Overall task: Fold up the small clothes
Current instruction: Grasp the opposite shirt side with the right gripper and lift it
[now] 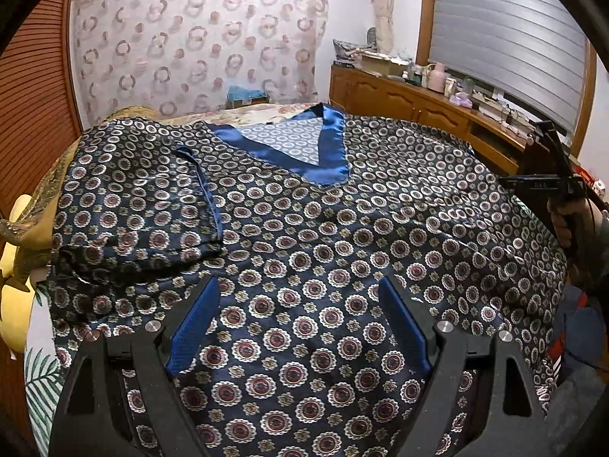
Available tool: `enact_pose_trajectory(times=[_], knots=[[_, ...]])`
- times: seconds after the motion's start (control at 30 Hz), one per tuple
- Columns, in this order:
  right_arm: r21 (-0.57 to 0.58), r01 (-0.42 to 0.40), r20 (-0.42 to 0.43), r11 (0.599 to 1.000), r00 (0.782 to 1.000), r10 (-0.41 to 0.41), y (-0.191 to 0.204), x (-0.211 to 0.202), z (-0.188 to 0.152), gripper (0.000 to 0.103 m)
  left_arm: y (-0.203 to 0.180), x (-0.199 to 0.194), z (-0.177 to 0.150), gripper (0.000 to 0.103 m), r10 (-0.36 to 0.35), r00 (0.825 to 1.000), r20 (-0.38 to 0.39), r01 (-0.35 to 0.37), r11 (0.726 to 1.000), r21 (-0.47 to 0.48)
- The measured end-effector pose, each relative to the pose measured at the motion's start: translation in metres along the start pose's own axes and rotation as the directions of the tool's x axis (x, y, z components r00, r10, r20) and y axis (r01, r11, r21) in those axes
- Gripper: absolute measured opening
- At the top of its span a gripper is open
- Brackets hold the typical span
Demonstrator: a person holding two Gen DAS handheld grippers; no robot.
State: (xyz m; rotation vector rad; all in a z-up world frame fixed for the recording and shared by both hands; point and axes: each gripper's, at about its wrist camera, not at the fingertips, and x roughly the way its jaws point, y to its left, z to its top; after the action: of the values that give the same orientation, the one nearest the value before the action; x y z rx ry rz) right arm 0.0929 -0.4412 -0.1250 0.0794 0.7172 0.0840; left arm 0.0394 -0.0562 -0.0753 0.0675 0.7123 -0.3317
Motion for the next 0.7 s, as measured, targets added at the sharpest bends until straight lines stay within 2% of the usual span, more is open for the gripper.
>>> enact_pose_trajectory(times=[0.2, 0.3, 0.37, 0.5, 0.53, 0.57, 0.6, 0.63, 0.7], knots=[[0.016, -0.03, -0.01, 0.999, 1.0, 0.03, -0.003, 0.003, -0.003, 0.068, -0.006, 0.002, -0.002, 0.085, -0.01, 1.0, -0.004, 0.01, 1.0, 0.006], [0.014, -0.025, -0.007, 1.0, 1.0, 0.025, -0.002, 0.004, -0.003, 0.057, -0.006, 0.002, -0.002, 0.085, -0.006, 1.0, 0.007, 0.006, 1.0, 0.006], [0.024, -0.026, -0.007, 0.999, 1.0, 0.026, -0.001, 0.007, -0.003, 0.045, -0.008, 0.003, -0.003, 0.085, -0.008, 1.0, 0.006, 0.008, 1.0, 0.01], [-0.01, 0.006, 0.005, 1.0, 1.0, -0.005, 0.003, 0.004, -0.004, 0.034, -0.009, 0.005, -0.003, 0.085, -0.005, 1.0, 0.0, 0.005, 1.0, 0.017], [-0.016, 0.01, 0.007, 1.0, 1.0, -0.01, 0.004, 0.005, -0.004, 0.028, -0.009, 0.005, -0.002, 0.085, -0.006, 1.0, 0.002, 0.006, 1.0, 0.015], [-0.019, 0.008, 0.017, 1.0, 1.0, -0.008, 0.003, 0.003, -0.003, 0.018, -0.009, 0.004, -0.002, 0.085, -0.007, 1.0, 0.003, 0.007, 1.0, 0.013], [-0.018, -0.019, 0.025, 1.0, 1.0, 0.019, 0.002, 0.001, -0.002, 0.013, -0.009, 0.004, -0.002, 0.085, -0.007, 1.0, 0.002, 0.007, 1.0, 0.012], [-0.017, -0.055, 0.031, 0.998, 0.998, 0.055, 0.002, -0.002, -0.001, 0.012, -0.009, 0.004, -0.003, 0.085, -0.007, 1.0, 0.002, 0.007, 1.0, 0.01], [-0.033, -0.042, 0.052, 0.999, 0.998, 0.044, 0.005, -0.007, 0.002, 0.01, -0.007, 0.004, -0.003, 0.085, -0.006, 1.0, 0.001, 0.006, 1.0, 0.004]])
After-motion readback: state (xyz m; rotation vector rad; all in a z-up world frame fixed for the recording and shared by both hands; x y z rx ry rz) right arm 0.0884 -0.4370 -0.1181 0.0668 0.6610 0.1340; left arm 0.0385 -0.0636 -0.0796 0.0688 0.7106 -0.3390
